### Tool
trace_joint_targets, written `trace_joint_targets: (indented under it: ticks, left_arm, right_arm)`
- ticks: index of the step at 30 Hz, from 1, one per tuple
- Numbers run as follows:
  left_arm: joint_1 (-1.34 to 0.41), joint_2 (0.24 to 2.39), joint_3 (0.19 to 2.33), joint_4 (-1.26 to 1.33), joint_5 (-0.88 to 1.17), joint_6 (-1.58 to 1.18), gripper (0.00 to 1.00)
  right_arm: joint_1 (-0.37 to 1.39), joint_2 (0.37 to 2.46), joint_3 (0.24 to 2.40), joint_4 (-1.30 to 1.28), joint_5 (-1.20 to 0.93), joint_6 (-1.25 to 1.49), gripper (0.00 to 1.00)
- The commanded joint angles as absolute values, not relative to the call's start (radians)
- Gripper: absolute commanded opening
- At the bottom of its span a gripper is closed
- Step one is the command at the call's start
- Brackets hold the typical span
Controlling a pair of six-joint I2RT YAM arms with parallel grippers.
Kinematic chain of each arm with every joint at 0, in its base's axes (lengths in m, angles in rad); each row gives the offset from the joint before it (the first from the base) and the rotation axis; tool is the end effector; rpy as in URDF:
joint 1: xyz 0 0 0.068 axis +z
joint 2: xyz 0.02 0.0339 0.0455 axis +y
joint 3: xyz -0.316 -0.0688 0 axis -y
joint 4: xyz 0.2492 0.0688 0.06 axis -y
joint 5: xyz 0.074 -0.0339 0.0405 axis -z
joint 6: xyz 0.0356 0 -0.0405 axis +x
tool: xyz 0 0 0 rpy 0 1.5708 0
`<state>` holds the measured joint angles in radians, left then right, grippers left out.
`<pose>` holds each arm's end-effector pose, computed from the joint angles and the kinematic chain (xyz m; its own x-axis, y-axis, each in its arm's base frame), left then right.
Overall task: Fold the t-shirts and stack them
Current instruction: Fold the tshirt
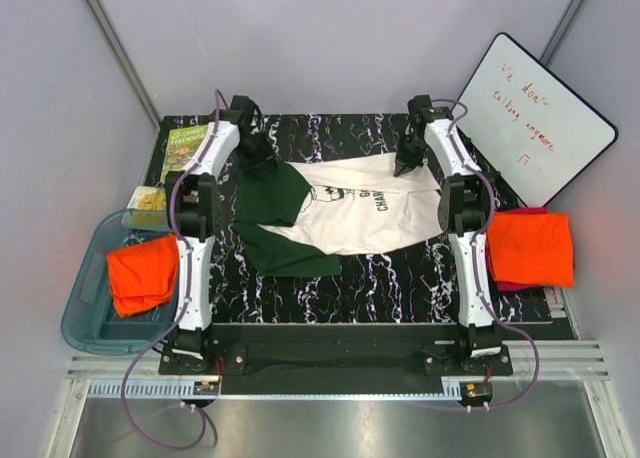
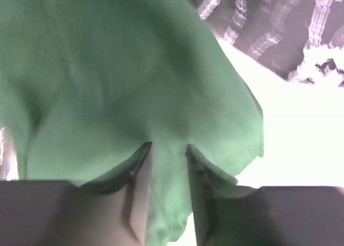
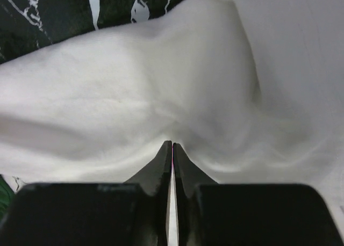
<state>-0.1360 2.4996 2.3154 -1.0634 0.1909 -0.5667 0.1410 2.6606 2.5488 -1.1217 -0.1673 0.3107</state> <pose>0.5575 -0.0831 0.2127 -0.8961 -0.4094 -0.1714 -0.3417 0.8828 -0.3223 0.5839 0.0889 0.1886 -0.9486 0.1698 -0.2670 0.1018 0.9627 0.2508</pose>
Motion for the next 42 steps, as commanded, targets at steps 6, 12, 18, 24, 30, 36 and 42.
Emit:
trace_joint_targets:
  ticks: [6,12,18,24,30,36,42]
  left_arm:
    - [-0.35,1.887,1.903,-0.934,0.152,-0.335,0.99]
    - [-0.555,1.74,1.6,-0.937,0.002,-0.279,0.99]
    - [-0.753,1.683,1.388,-0.931,-0.106,-0.285,0.99]
    - [-0.865,1.709,1.269,-0.858,-0.118,-0.284,0.96]
    - [-0.917,1.772,1.229,-0.813,-0.112,-0.287,0.95]
    - [-0.92,1.853,1.206,-0.741,-0.103,-0.285,0.95]
    - [-0.92,1.94,1.256,-0.719,-0.136,-0.285,0.9]
  right_arm:
    - [0.066,2.208,2.162,-1.04,-0.221,0.313,0.15]
    - [-0.103,2.004,1.778,-0.985,-0.251,0.373,0.38]
    - [-0.202,1.901,1.502,-0.933,-0.287,0.382,0.41]
    - [-0.204,1.855,1.353,-0.856,-0.351,0.437,0.4]
    - [-0.204,1.856,1.284,-0.815,-0.382,0.477,0.4]
    - [-0.204,1.848,1.256,-0.79,-0.405,0.491,0.4]
    - [-0.204,1.848,1.262,-0.787,-0.431,0.494,0.4]
